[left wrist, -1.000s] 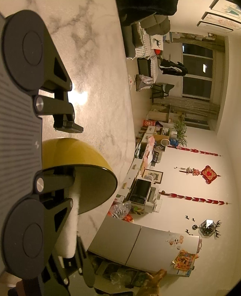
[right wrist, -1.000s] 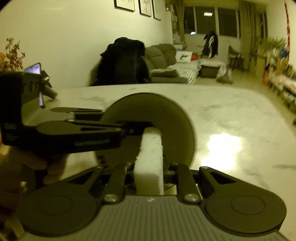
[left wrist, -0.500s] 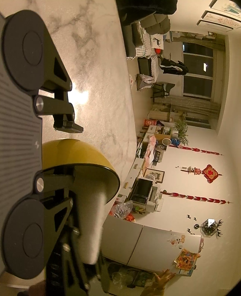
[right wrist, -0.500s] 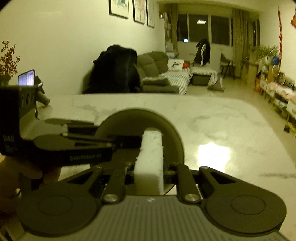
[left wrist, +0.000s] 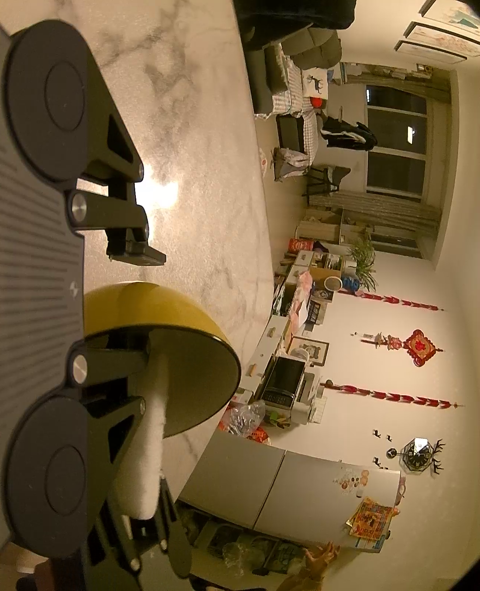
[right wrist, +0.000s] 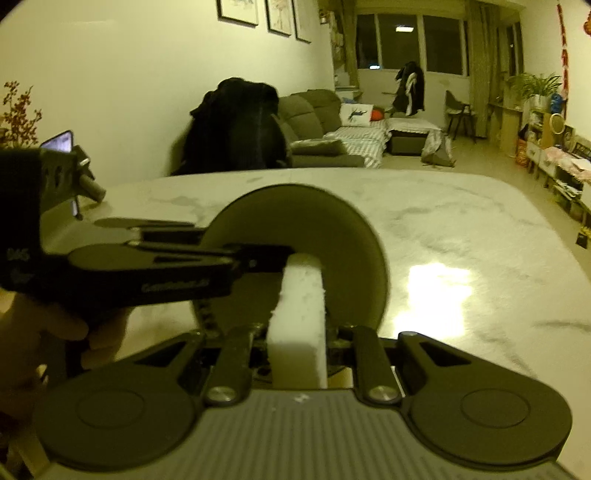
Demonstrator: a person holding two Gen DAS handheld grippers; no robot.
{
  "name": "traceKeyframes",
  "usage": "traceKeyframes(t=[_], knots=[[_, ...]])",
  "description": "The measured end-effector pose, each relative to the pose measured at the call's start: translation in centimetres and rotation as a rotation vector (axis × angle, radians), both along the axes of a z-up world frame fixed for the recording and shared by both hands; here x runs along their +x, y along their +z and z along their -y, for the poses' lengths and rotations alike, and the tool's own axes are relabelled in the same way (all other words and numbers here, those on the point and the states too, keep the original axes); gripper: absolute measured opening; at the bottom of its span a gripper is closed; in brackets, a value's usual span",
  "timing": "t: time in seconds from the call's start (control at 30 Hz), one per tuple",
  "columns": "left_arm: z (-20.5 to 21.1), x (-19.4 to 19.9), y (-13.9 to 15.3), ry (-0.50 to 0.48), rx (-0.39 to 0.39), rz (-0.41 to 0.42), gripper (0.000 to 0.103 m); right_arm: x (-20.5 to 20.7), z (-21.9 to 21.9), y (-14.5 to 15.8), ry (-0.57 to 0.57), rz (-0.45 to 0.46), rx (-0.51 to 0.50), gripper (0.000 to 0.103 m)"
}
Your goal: Clean bowl
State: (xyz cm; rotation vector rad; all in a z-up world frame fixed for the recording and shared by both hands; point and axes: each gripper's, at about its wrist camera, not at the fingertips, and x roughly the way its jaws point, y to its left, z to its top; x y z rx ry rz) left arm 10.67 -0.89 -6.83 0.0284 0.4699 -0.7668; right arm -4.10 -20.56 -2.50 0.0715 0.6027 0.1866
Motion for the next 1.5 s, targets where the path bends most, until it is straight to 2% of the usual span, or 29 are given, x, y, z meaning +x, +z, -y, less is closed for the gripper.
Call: traceKeyframes(t=[0.17, 0.37, 0.63, 0.87, 0.93, 1.07, 1.13, 1.2, 1.33, 1.4, 1.5], knots=[[0.1, 0.0, 0.1, 0.0, 0.001, 0.0, 0.027, -0.1, -0.6, 0.1, 0.029, -0.008, 0.02, 0.018], [0.2, -0.1, 0.2, 0.0, 0.005, 0.002, 0.027, -0.1, 0.2, 0.2, -0.018, 0.004, -0.004, 0.018], [-0.2, -0.1, 0.3, 0.059, 0.004, 0.034, 0.03, -0.6, 1.7, 2.0, -0.069, 0.079, -0.006, 0.018], [-0.5, 0.6, 0.5, 0.102, -0.002, 0.021, 0.03, -1.4, 1.8, 2.9, -0.094, 0.162, -0.01, 0.018], [-0.5, 0.5, 0.6, 0.112, 0.001, 0.033, 0.034, -1.7, 2.1, 3.1, -0.113, 0.186, 0.0, 0.018], [-0.8, 0.2, 0.9, 0.138, 0.013, 0.077, 0.033, -2.0, 3.5, 3.0, -0.163, 0.194, 0.036, 0.018], [-0.8, -0.1, 1.1, 0.133, 0.026, 0.106, 0.036, -2.3, 4.3, 2.5, -0.192, 0.195, 0.06, 0.018], [-0.8, -0.5, 1.4, 0.126, 0.039, 0.137, 0.057, -2.6, 4.7, 2.0, -0.22, 0.195, 0.075, 0.018], [-0.7, -1.6, 2.0, 0.104, 0.055, 0.225, 0.068, -2.8, 5.3, 0.7, -0.242, 0.163, 0.123, 0.018], [-0.9, -2.4, 2.9, 0.102, 0.036, 0.248, 0.079, -2.9, 5.4, 0.3, -0.243, 0.154, 0.131, 0.018], [-0.5, -3.7, 3.9, 0.087, 0.038, 0.278, 0.079, -3.2, 5.4, 0.1, -0.241, 0.156, 0.149, 0.018]])
